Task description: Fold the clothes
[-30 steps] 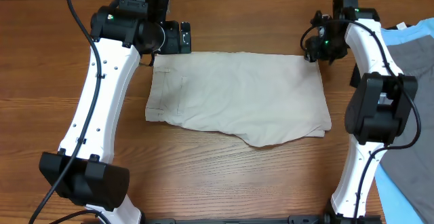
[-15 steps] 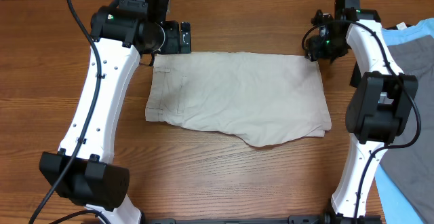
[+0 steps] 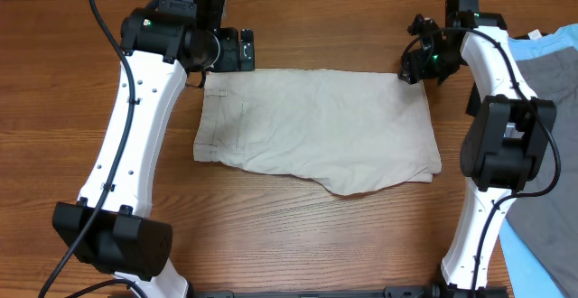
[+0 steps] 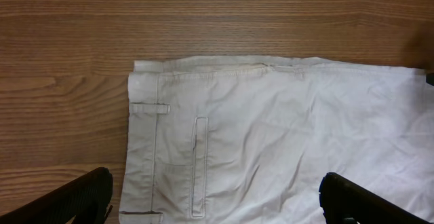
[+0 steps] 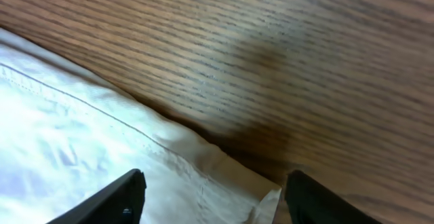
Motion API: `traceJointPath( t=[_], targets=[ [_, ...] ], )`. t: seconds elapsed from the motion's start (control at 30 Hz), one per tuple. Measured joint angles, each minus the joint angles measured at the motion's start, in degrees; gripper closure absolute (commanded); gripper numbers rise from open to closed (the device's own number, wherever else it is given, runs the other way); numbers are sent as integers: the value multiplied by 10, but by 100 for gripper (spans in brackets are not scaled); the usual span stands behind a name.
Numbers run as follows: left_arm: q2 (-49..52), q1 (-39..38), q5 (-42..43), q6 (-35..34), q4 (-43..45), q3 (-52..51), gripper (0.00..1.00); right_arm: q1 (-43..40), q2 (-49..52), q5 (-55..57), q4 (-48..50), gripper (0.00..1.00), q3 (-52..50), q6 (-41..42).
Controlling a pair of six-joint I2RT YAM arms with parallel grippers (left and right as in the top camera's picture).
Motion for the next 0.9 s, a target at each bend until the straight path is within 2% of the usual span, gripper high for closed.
traceJointPath(
  t=[0.23,0.33,0.4,0.47,0.6,0.9],
  targets=[
    [0,0,0,0,0,0,0,0,6,-2,7,30,0,-6],
    [0,0,0,0,0,0,0,0,15,-2,9,35,0,-7],
    [0,0,0,0,0,0,0,0,20,-2,9,42,0,-6],
    [0,0,0,0,0,0,0,0,25,-2,9,45,0,-6],
    [0,0,0,0,0,0,0,0,28,-2,7,65,0,-6],
    [0,0,0,0,0,0,0,0,28,-3,3,67,0,2]
  ],
)
